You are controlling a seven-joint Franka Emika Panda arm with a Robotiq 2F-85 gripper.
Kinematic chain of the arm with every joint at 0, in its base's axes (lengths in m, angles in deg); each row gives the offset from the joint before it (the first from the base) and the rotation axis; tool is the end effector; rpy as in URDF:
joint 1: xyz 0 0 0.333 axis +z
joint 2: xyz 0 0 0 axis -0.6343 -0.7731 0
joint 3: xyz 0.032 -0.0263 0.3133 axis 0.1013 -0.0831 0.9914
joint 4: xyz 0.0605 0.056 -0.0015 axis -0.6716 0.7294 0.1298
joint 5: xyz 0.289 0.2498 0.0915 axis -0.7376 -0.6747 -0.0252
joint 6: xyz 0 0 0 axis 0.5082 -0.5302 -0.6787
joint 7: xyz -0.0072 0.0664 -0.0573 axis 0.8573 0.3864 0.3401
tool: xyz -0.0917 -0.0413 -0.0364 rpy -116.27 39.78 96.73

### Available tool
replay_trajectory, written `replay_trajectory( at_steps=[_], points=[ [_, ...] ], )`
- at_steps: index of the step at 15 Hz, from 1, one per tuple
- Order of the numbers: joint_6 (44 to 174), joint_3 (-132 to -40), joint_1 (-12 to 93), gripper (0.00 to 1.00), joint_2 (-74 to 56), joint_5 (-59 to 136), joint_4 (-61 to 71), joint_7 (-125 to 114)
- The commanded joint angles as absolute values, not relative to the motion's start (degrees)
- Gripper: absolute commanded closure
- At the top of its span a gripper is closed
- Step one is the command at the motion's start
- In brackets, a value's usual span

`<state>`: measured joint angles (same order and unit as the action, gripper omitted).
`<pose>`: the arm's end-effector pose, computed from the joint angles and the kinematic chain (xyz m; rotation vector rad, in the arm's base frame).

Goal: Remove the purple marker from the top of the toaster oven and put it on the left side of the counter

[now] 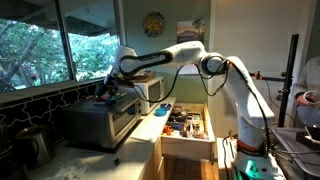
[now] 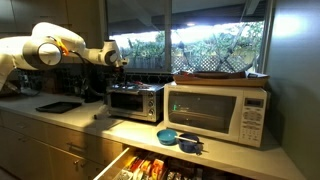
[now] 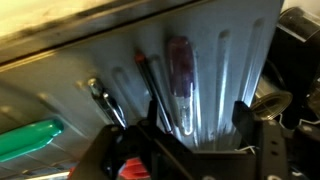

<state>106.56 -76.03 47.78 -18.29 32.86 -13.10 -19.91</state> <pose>0.7161 0.1671 0.5520 -2.8048 0.1716 -0.7408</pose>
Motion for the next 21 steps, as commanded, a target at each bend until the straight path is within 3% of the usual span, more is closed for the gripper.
replay_trajectory(
  at_steps=[1,8,17,18,19,21],
  points=[
    [103.5,-77.3,49.1,0.22,-19.1,33.0,-15.4,-20.5],
    [104.6,-76.6,48.8,0.19,-20.5,31.4,-17.5,-18.9],
    [103.2,-76.7,48.9,0.28,-23.0,30.3,-19.5,-19.0],
    [102.6,-76.8,49.0,0.36,-23.1,30.5,-19.7,-19.1],
    [101.9,-77.0,49.1,0.51,-23.1,30.7,-20.0,-19.3],
    [100.6,-77.3,49.2,0.60,-23.3,31.0,-20.7,-19.6]
  ],
)
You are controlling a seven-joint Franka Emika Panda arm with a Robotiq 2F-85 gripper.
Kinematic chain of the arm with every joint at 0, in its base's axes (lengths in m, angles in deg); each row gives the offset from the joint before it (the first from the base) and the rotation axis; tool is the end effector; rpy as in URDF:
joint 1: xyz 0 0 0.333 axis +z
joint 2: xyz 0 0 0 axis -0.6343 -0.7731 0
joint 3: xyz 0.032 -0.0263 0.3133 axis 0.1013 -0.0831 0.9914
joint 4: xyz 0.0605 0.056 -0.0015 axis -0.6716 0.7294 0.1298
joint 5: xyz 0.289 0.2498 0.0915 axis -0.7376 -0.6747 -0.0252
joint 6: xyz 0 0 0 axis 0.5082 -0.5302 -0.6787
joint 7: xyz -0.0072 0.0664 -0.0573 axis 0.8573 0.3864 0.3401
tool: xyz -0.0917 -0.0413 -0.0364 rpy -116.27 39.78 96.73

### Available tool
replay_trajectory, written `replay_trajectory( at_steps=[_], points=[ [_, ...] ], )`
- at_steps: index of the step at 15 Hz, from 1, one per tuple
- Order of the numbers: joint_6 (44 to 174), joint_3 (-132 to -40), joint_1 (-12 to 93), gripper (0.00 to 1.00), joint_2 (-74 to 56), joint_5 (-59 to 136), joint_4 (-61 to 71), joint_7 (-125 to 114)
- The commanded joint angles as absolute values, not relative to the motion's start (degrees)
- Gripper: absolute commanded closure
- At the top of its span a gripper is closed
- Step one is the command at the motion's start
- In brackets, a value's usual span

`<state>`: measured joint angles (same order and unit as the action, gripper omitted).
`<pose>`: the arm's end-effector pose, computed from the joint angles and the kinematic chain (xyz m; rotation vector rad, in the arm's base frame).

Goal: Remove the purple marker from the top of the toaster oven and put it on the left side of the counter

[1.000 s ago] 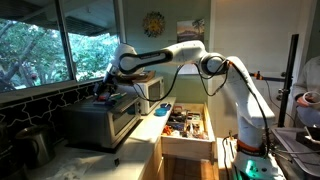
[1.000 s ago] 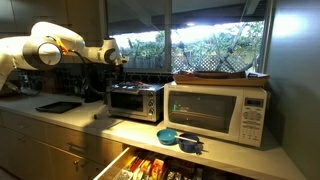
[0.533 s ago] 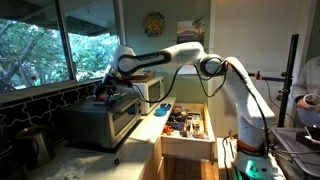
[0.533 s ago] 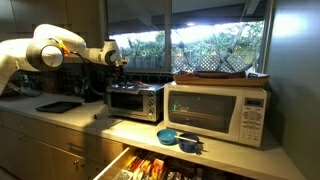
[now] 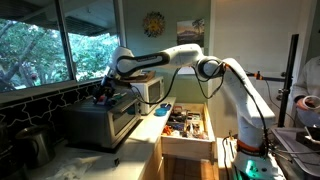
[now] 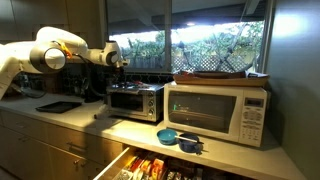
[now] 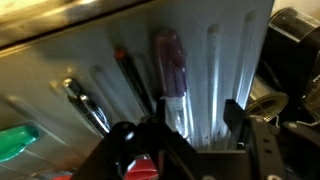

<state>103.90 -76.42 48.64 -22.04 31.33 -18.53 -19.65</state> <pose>0.7290 0.1755 0.5469 -2.7921 0.1703 -0.7008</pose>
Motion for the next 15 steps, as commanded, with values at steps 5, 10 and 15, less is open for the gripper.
replay_trajectory(
  at_steps=[5,10,15],
  points=[
    [93.7,-78.2,49.4,0.99,-22.7,34.2,-21.8,-19.8],
    [93.4,-74.3,48.8,0.94,-20.5,31.2,-21.6,-13.0],
    [90.2,-67.3,49.5,0.94,-17.2,27.3,-20.8,-2.6]
  ],
)
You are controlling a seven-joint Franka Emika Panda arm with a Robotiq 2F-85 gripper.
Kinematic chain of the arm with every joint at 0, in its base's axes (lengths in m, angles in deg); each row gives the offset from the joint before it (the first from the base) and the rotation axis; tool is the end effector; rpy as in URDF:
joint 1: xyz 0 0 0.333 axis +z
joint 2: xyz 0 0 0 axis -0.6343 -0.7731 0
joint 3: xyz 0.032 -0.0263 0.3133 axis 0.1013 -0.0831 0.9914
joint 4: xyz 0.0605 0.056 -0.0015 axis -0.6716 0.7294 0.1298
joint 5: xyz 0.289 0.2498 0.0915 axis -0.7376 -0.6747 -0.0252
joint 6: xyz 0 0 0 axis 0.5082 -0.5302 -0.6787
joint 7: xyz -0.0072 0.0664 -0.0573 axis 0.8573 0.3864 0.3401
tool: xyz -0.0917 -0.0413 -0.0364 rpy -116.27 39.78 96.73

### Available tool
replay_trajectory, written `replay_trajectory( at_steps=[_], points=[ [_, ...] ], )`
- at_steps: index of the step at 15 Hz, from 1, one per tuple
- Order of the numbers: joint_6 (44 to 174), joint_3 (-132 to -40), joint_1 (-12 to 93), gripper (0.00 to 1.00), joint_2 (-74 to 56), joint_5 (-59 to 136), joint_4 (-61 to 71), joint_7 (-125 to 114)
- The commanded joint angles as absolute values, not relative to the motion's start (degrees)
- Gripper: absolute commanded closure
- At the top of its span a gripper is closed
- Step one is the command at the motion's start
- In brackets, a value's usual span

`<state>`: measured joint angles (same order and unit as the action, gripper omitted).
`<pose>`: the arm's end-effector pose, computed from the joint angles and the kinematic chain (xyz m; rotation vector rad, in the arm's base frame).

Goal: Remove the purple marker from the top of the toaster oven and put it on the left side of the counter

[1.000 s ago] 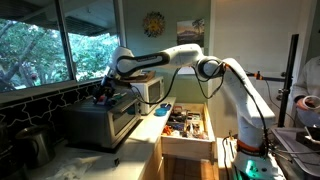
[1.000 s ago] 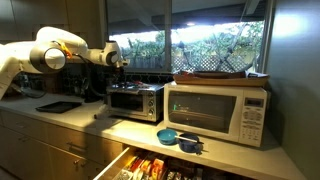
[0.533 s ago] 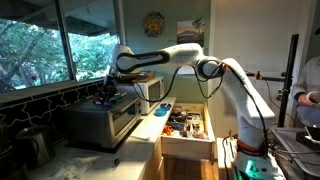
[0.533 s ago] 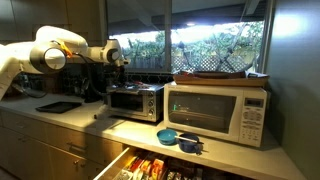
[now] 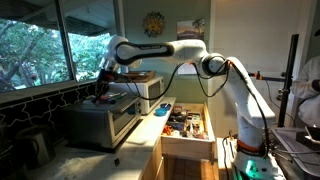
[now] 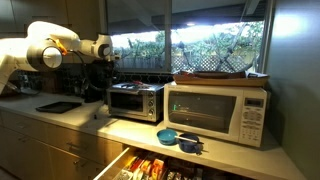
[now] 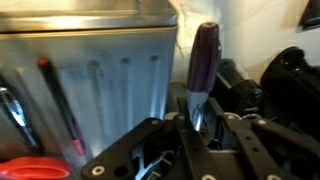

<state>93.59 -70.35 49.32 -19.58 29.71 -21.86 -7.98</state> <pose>0.6901 0.2366 0.5900 -2.7792 -0.2560 -0.5864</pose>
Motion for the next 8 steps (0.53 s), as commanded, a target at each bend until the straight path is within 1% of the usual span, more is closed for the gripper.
replay_trajectory(
  at_steps=[1,4,5,7,8],
  points=[
    [88.1,-66.1,49.7,0.94,-16.9,26.9,-21.2,-1.0],
    [85.5,-64.3,49.7,0.94,-15.4,26.8,-20.6,0.2],
    [87.2,-64.9,50.5,0.77,-16.9,28.2,-21.8,-1.9],
    [86.7,-64.4,50.5,0.77,-16.4,28.1,-21.8,-1.6],
    [86.7,-64.4,50.4,0.94,-16.2,28.1,-21.7,-1.4]
  ],
)
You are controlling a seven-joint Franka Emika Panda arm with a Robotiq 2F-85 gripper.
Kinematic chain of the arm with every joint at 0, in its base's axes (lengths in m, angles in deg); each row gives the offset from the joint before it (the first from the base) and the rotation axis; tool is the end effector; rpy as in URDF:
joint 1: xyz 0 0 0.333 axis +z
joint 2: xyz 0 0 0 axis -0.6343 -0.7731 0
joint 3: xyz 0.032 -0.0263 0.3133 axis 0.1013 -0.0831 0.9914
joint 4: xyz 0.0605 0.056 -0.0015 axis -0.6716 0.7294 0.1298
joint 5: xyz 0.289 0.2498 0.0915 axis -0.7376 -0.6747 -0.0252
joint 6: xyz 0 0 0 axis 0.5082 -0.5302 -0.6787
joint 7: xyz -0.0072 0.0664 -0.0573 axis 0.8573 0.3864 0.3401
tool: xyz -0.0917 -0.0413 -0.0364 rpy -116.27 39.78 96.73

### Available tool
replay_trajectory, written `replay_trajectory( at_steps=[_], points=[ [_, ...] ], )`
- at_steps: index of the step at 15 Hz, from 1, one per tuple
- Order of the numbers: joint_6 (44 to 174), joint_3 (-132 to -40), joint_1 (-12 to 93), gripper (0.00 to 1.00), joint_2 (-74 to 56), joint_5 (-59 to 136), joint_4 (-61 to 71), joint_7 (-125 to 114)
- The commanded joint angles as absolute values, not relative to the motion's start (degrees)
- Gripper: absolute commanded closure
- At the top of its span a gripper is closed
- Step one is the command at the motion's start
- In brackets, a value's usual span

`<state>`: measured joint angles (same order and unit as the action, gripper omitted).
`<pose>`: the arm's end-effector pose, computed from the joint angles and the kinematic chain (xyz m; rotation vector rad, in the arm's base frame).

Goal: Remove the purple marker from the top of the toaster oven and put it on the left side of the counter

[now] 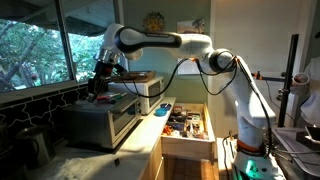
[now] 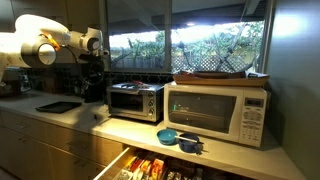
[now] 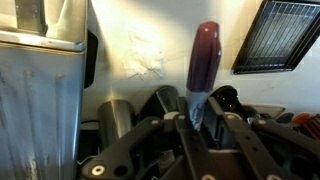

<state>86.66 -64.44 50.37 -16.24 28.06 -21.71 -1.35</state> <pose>0.6383 0.2977 0.6215 -2.7042 -0.5742 -0.4812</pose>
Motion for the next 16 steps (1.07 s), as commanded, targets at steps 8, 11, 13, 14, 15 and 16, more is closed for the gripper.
replay_trajectory(
  at_steps=[8,11,13,14,15,16],
  points=[
    [94.9,-65.8,54.6,0.94,-9.6,30.5,-0.7,-26.3],
    [97.7,-68.2,58.5,0.94,-6.1,31.6,7.5,-37.1],
    [95.2,-67.5,58.3,0.77,-11.0,30.4,0.3,-31.8],
    [95.2,-67.7,58.6,0.77,-11.1,30.4,0.2,-31.8],
    [95.2,-67.8,58.6,0.77,-11.1,30.4,-0.3,-31.7],
    [95.2,-68.0,58.5,0.77,-11.2,30.4,-0.7,-31.6]
  ],
)
